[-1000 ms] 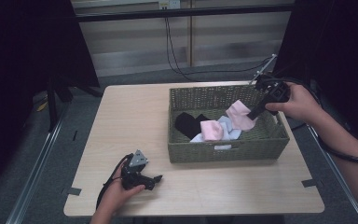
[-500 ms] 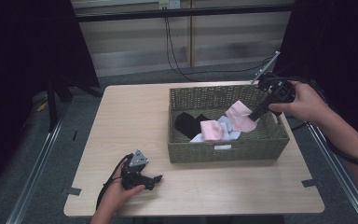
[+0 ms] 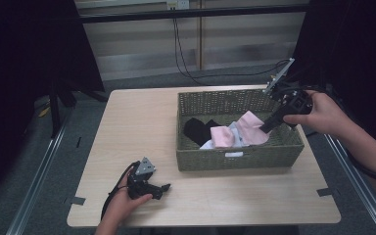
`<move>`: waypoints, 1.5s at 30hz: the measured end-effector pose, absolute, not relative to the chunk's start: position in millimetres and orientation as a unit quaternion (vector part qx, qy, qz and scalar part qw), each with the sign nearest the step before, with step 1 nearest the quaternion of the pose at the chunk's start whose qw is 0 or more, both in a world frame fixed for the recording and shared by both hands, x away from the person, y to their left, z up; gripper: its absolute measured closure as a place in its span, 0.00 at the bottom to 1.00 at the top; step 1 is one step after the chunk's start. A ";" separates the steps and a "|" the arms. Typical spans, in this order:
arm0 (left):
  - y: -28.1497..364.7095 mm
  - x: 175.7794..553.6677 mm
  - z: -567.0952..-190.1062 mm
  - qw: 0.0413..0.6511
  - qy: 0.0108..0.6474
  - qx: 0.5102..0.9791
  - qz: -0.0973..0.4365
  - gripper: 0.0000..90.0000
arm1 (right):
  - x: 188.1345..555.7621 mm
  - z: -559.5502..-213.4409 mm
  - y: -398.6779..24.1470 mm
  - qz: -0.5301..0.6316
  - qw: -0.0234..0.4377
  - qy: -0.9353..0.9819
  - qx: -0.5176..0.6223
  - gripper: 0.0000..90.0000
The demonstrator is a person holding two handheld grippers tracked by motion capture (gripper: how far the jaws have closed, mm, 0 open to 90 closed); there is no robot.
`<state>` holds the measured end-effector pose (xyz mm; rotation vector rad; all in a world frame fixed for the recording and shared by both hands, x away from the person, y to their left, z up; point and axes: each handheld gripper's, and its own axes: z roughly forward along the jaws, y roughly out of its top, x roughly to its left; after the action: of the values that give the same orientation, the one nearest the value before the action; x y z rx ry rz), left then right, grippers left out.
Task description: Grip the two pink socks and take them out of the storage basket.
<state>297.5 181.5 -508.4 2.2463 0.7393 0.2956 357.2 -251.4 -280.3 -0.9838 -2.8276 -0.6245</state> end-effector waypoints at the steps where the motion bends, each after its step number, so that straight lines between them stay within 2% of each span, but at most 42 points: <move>1: 181.6 297.6 -508.4 0.370 0.288 0.876 0.115 0.09 | 355.0 -280.3 -250.4 -0.203 0.043 -0.924 -0.322 0.92; 21: 181.4 297.4 -508.7 0.372 0.290 0.874 0.116 0.09 | 314.4 -289.4 -233.6 -0.210 0.056 -0.938 -0.269 0.92; 45: 181.7 297.4 -508.5 0.369 0.288 0.876 0.113 0.09 | 291.2 -344.8 -207.9 -0.189 0.084 -0.950 -0.234 0.91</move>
<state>297.4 181.7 -508.5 2.2494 0.7393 0.2902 291.2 -207.9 -344.8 -0.6984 -2.8342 -0.5651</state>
